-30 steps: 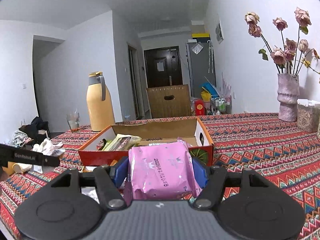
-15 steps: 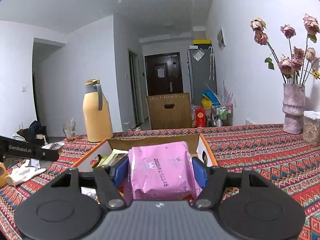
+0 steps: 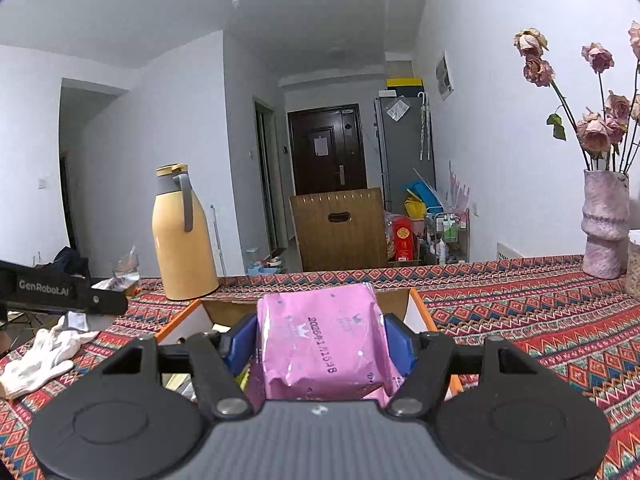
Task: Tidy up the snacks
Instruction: 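Carry both packets over the box and release them inside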
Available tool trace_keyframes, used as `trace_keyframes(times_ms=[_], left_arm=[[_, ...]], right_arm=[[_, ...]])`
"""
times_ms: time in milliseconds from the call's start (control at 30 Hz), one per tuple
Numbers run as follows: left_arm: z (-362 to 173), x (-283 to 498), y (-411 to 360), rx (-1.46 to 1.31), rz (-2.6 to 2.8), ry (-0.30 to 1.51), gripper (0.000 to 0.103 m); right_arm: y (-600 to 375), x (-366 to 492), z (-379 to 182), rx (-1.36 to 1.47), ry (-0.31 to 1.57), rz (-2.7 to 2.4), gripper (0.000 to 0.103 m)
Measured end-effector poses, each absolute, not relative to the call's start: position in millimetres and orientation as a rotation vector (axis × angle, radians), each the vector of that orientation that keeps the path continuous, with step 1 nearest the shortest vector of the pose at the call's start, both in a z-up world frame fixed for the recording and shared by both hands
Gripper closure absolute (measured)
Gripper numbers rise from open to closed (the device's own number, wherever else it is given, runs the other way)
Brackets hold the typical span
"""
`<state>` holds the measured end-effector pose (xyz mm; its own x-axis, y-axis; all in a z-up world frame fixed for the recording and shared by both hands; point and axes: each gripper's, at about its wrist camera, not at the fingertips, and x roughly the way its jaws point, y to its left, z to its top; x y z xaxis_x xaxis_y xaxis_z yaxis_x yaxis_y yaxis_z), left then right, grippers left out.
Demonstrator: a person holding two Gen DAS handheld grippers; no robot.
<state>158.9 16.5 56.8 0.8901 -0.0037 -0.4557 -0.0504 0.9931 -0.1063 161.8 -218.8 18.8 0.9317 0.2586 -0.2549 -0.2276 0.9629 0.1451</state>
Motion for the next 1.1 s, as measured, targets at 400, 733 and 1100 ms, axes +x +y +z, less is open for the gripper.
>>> trace_keyframes(times_ms=[400,733,1100], left_arm=[[43.2,217.7,12.5,-0.129,0.032,0.513,0.061],[18.0,243.2,21.6,-0.156,0.038,0.552,0.061],[9.9,242.6,21.7,-0.146,0.043,0.551,0.061]], right_arm=[[-213.1,221.7,14.1,0.126,0.335,0.238,0.037],[-204.9,248.3,-17.5,0.123,0.387,0.211,0.037],[-192.8,249.8,-29.2,0.083,0.422,0.213,0.035]])
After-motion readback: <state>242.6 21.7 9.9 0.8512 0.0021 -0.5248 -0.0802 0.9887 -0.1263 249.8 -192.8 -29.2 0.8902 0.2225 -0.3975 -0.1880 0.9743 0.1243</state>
